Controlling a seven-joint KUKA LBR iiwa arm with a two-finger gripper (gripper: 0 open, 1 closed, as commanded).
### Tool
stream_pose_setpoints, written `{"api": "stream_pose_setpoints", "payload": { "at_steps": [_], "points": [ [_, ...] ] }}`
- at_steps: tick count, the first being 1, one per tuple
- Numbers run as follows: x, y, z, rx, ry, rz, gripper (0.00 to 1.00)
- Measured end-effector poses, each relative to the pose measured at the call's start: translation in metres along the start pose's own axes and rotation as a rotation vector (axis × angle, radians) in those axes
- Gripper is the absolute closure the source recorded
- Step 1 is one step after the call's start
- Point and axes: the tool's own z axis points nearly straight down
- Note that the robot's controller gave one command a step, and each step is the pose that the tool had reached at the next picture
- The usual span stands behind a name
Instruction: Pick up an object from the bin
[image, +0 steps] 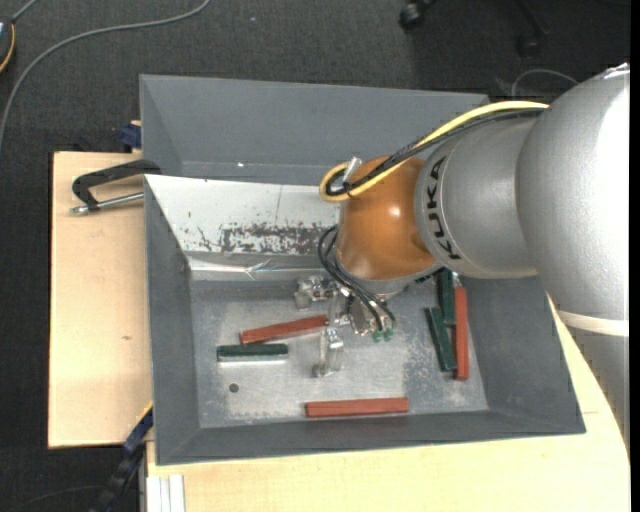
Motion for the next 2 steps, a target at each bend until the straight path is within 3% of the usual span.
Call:
{"api": "stream_pose_setpoints", "payload": {
  "at_steps": [1,2],
  "points": [
    [0.0,0.0,0.0,0.0,0.0,0.0,1.0],
    [-0.0014,0.0006,-0.0039,0.0,-0.004,0.0,1.0]
  ]
}}
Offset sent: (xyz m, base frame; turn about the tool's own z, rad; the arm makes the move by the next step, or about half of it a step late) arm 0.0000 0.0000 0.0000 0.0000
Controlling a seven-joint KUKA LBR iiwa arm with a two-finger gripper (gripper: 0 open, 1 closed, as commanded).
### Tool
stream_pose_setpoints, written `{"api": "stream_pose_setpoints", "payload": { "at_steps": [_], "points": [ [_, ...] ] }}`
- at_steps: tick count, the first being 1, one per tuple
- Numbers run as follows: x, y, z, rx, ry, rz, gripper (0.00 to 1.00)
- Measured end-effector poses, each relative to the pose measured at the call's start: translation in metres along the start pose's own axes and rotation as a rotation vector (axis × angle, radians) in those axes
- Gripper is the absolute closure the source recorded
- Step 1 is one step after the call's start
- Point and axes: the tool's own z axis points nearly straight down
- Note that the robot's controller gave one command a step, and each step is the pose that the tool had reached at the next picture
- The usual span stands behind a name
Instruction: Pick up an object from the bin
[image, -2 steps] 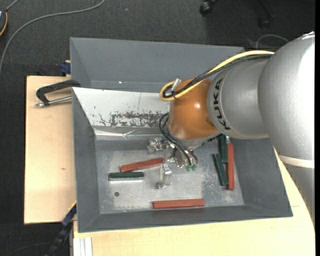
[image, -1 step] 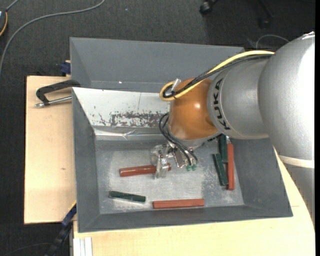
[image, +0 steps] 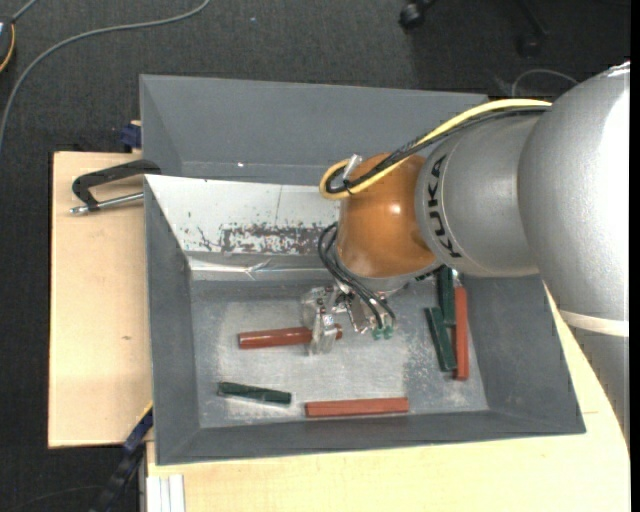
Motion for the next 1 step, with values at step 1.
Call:
{"api": "stream_pose_setpoints", "payload": {
  "at_steps": [1],
  "points": [
    [-0.0034,0.0006,-0.0775,0.001,-0.009,0.0,1.0]
  ]
}}
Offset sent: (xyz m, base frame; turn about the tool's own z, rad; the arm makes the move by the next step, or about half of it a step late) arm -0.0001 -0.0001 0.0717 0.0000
